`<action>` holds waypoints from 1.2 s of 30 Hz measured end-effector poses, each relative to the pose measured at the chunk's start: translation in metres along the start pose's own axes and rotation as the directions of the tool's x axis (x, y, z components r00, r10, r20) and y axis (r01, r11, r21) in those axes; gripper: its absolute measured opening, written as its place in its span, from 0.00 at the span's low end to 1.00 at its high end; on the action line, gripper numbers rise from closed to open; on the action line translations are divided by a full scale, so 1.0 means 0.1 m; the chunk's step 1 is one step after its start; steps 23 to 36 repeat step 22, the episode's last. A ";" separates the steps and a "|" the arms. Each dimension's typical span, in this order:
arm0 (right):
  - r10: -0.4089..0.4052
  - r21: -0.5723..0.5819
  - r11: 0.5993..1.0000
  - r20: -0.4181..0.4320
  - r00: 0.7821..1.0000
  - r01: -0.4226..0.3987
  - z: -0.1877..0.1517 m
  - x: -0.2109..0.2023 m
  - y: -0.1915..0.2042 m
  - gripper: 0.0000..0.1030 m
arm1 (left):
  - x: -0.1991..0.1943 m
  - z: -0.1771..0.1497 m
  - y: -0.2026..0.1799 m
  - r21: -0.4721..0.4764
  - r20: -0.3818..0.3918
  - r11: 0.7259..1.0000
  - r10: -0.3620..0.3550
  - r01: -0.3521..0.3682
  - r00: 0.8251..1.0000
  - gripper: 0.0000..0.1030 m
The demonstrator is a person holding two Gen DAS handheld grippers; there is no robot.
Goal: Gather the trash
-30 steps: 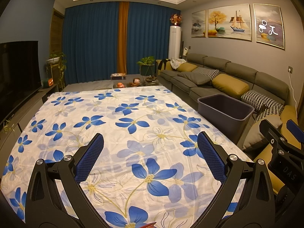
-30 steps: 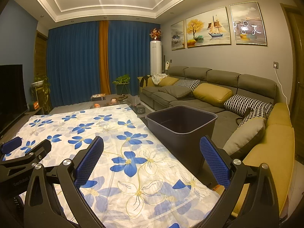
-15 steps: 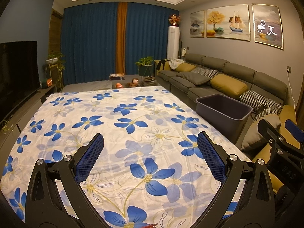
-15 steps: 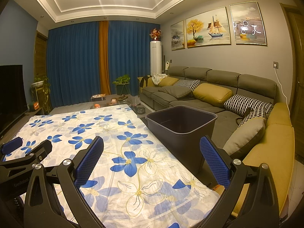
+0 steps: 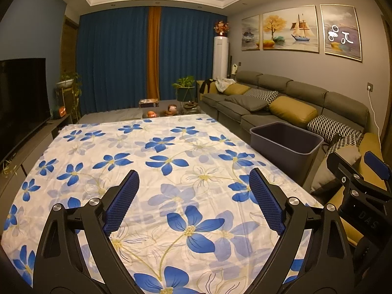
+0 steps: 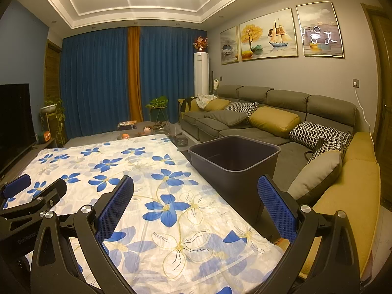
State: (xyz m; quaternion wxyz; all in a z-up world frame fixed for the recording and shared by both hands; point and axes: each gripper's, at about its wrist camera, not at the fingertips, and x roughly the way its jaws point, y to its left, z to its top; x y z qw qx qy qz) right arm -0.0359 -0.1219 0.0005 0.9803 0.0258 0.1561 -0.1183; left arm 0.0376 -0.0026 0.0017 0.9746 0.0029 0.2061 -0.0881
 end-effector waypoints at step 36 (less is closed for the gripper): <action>0.001 0.009 1.000 -0.002 1.000 -0.001 0.03 0.01 -0.01 0.95 | 0.04 0.01 0.03 -0.019 -0.031 0.999 0.026 -0.026 0.999 0.88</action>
